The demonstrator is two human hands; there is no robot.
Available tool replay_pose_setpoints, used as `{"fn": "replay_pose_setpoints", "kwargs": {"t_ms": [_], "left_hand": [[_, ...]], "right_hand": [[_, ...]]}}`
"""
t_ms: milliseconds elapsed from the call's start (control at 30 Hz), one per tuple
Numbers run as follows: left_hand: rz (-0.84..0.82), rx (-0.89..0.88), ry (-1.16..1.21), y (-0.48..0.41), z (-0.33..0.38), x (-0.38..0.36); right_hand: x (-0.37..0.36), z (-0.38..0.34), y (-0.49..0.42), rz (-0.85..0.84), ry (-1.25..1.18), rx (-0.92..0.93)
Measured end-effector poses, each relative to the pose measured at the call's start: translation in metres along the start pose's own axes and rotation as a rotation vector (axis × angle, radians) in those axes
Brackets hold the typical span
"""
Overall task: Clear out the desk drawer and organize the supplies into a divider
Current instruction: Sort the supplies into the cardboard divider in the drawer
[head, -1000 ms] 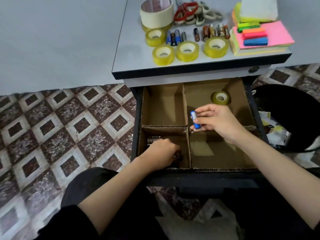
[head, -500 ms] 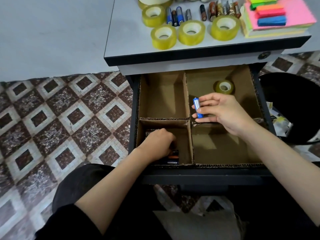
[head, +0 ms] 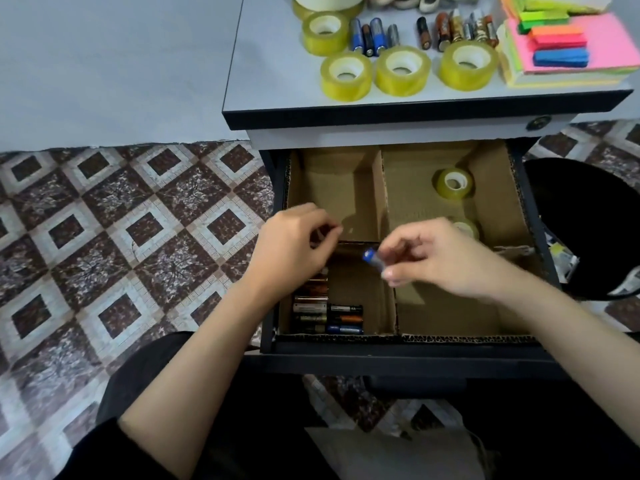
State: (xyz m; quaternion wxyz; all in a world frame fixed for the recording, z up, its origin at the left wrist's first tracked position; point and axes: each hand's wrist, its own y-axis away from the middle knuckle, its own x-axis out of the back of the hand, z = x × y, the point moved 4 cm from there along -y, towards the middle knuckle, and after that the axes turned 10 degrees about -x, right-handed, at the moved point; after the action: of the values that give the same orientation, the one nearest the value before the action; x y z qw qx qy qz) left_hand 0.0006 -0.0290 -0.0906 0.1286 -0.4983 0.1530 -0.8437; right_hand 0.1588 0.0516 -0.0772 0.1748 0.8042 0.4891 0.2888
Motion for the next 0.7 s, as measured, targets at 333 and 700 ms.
{"fn": "replay_pose_setpoints", "kwargs": {"t_ms": [333,700], "left_hand": [[-0.150,0.176,-0.333,-0.002,-0.031,-0.015],[-0.087,0.136,-0.350,0.000,-0.032,-0.021]], "right_hand": [[-0.071,-0.011,-0.027,0.150,1.027,0.153],[-0.083,0.003,-0.056,0.045,0.991,-0.071]]}}
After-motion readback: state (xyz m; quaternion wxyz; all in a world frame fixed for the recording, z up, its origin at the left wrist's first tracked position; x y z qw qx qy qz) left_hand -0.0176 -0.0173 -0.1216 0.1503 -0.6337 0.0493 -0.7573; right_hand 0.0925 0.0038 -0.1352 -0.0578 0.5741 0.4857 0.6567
